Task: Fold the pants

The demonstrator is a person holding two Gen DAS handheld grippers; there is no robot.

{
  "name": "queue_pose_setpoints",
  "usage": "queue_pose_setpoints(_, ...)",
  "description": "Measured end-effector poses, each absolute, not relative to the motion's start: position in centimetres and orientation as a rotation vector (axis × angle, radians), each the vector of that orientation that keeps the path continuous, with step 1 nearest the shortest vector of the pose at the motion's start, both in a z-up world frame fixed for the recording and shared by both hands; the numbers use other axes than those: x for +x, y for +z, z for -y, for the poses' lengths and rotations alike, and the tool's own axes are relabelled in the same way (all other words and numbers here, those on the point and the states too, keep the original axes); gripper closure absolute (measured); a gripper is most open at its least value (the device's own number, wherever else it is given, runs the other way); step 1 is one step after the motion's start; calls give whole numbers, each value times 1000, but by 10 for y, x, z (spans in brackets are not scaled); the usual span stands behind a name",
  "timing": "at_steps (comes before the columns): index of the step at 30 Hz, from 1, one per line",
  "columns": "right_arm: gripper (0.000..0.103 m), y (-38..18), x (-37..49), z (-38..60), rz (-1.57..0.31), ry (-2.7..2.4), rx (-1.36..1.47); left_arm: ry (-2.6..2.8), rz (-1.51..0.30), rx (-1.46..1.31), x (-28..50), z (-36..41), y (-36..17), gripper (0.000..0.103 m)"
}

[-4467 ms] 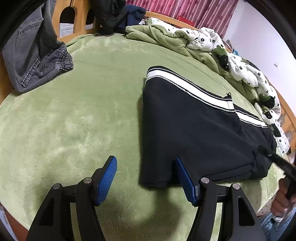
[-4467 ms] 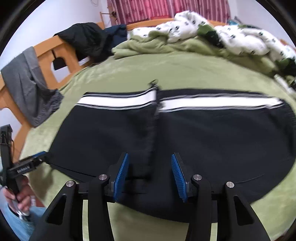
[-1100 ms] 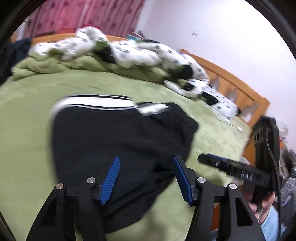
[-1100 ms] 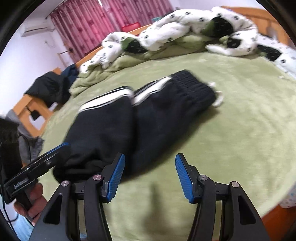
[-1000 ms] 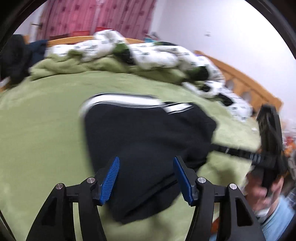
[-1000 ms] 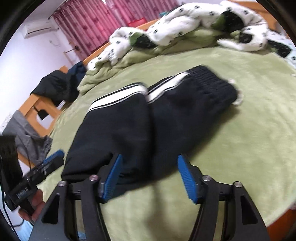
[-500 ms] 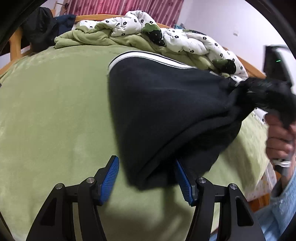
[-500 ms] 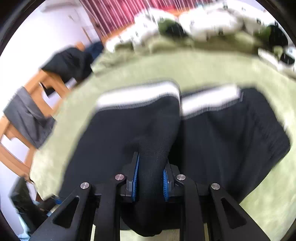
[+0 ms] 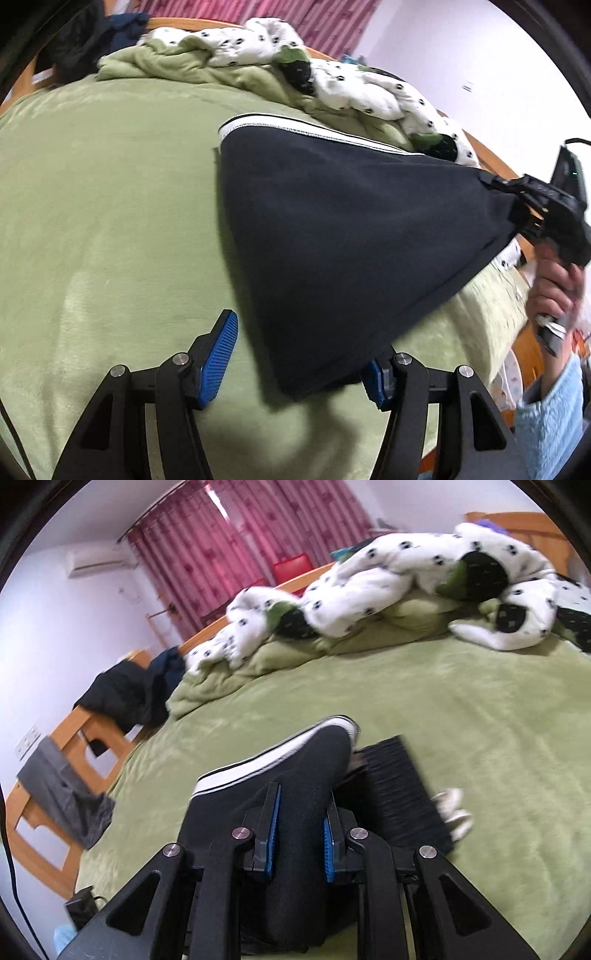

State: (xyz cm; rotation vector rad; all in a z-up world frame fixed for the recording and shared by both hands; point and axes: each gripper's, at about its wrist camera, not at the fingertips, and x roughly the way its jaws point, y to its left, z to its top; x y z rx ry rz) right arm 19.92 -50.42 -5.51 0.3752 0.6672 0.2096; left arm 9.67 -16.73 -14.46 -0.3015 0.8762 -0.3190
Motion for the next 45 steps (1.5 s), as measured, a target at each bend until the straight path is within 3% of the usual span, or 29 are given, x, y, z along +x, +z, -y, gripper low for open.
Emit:
queue_pose_setpoints(3, 84, -70, 201, 520, -673, 112, 291, -346, -900, -252, 98, 175, -147, 44)
queue_pose_setpoints(8, 79, -133, 219, 541, -835, 8, 248, -395, -891, -211, 83, 170, -136, 45)
queue_pose_setpoints(18, 77, -91, 164, 510, -634, 13, 77, -448, -787, -222, 97, 173, -88, 45)
queue_pose_setpoints(22, 77, -135, 173, 496, -794, -38, -63, -361, -921, -116, 115, 200, -128, 47)
queue_pose_setpoints(24, 77, -142, 169, 492, -776, -50, -97, -334, -950, -98, 113, 204, -150, 45)
queue_pose_setpoints(29, 77, -138, 165, 496, -814, -46, -74, -420, -1006, -291, 124, 177, -147, 45)
queue_pose_setpoints(32, 63, -121, 165, 505, -774, -26, -5, -372, -955, -261, 135, 163, -130, 46)
queue_pose_setpoints(33, 48, -114, 168, 509, -749, -34, 19, -359, -944, -235, 139, 162, -126, 46)
queue_pose_setpoints(34, 40, -107, 174, 513, -724, -46, 42, -342, -934, -202, 149, 160, -120, 46)
queue_pose_setpoints(39, 33, -93, 237, 519, -790, -4, 95, -305, -940, -197, 198, 153, -112, 46)
queue_pose_setpoints(42, 31, -116, 287, 521, -929, 54, 94, -335, -967, -240, 223, 148, -120, 46)
queue_pose_setpoints(45, 21, -142, 315, 530, -1017, 143, 109, -392, -1023, -272, 240, 160, -140, 46)
